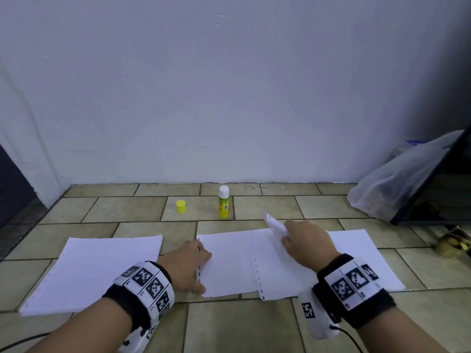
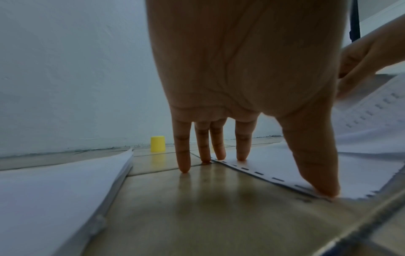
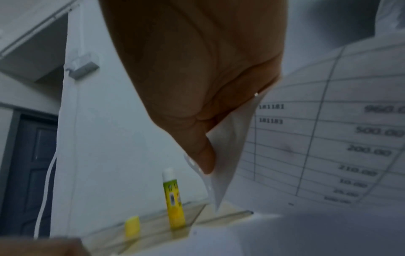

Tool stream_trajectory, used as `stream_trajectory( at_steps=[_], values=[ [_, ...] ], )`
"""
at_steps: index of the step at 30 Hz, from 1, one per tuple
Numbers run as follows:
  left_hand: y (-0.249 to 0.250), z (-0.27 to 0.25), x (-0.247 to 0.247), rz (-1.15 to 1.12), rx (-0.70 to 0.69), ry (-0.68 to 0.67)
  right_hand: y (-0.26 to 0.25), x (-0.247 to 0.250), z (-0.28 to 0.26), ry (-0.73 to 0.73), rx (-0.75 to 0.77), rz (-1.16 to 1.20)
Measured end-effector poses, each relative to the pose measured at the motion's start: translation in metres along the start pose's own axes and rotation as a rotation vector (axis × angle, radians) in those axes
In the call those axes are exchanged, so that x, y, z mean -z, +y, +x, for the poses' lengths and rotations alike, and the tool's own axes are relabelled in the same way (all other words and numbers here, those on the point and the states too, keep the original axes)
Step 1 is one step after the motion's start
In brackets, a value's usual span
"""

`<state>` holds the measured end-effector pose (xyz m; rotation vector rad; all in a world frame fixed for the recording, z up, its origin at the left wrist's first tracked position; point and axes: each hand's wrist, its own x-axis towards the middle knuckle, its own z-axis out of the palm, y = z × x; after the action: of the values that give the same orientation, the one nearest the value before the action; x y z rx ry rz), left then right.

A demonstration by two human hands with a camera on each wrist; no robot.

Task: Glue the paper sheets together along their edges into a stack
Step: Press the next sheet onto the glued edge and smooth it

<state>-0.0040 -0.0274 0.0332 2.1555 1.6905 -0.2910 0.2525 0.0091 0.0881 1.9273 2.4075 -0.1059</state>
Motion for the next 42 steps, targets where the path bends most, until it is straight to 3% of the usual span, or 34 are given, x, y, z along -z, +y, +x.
stream_trajectory(
  at_steps=[9,20,27,33,39,42],
  values=[
    [0.001,0.002,0.003,0.012,0.007,0.003,-0.02,-0.046,-0.009,-0.173,0.091,0.054],
    [0.002,0.004,0.002,0.12,-0.059,-0.042,-0.019,-0.053,-0.014,-0.146,0.104,0.045],
    [0.001,0.004,0.003,0.192,-0.098,0.033,0.016,-0.031,-0.014,-0.038,-0.039,0.101],
    [0.012,0.007,0.009,0.183,-0.113,-0.022,0.029,-0.036,-0.016,-0.094,-0.052,0.21],
    [0.029,0.008,0.007,0.032,-0.161,0.08,0.024,-0.046,-0.021,-0.171,0.008,0.188],
    [0.054,0.011,0.006,0.078,-0.264,0.211,0.022,-0.044,-0.022,-0.148,0.044,0.211]
  ],
)
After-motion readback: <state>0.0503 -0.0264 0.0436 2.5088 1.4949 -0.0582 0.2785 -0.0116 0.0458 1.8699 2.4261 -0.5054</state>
